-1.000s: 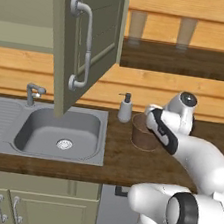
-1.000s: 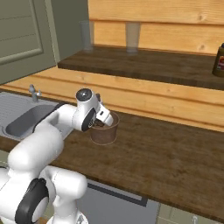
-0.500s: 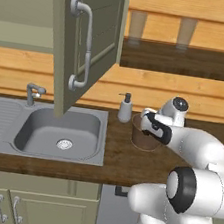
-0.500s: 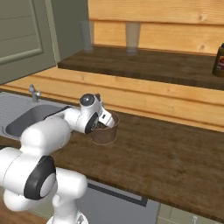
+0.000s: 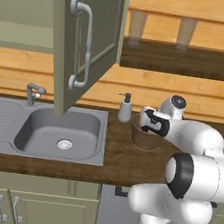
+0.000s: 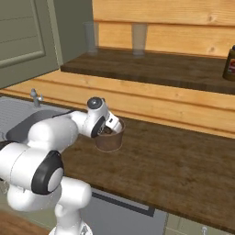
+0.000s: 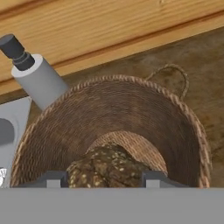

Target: Open the cabinet, pick up the bread from the cabinet and place it in the basket. Then move the basket to the dining counter.

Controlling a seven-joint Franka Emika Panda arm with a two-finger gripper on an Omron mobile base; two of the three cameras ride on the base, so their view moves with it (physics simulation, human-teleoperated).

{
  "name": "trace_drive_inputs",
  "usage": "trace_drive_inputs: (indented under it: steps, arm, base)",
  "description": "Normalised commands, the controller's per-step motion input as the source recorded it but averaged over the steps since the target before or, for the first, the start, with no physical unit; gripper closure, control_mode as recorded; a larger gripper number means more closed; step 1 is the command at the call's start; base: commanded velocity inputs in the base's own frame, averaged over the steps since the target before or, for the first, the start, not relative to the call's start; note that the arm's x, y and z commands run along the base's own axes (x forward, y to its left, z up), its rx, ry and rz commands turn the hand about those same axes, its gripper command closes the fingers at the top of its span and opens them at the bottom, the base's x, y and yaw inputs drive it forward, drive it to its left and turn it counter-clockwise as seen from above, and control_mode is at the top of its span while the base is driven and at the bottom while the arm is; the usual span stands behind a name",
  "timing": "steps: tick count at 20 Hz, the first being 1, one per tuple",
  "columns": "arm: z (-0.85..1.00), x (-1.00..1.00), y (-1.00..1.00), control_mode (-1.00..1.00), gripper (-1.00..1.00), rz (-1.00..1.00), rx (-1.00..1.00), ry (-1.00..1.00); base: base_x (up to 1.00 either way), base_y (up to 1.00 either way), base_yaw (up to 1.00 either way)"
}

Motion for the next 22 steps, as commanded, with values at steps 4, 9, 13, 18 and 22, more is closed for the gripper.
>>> trace_drive_inputs:
  steps: [4, 9, 13, 18, 22]
  arm:
    - [-0.35, 0.04, 0.00, -1.00, 1.00, 0.00, 0.00, 0.00]
    - [-0.41, 0.04, 0.00, -1.00, 1.00, 0.00, 0.00, 0.00]
    - [-0.26, 0.02, 0.00, -1.00, -1.00, 0.00, 0.00, 0.00]
    - [-0.02, 0.00, 0.00, -1.00, -1.00, 0.00, 0.00, 0.00]
    - [0.08, 0.00, -0.02, -1.00, -1.00, 0.00, 0.00, 0.00]
  base:
    - [0.00, 0.00, 0.00]
    - [0.00, 0.00, 0.00]
    - [0.00, 0.00, 0.00]
    - [0.00, 0.00, 0.00]
    - [0.00, 0.00, 0.00]
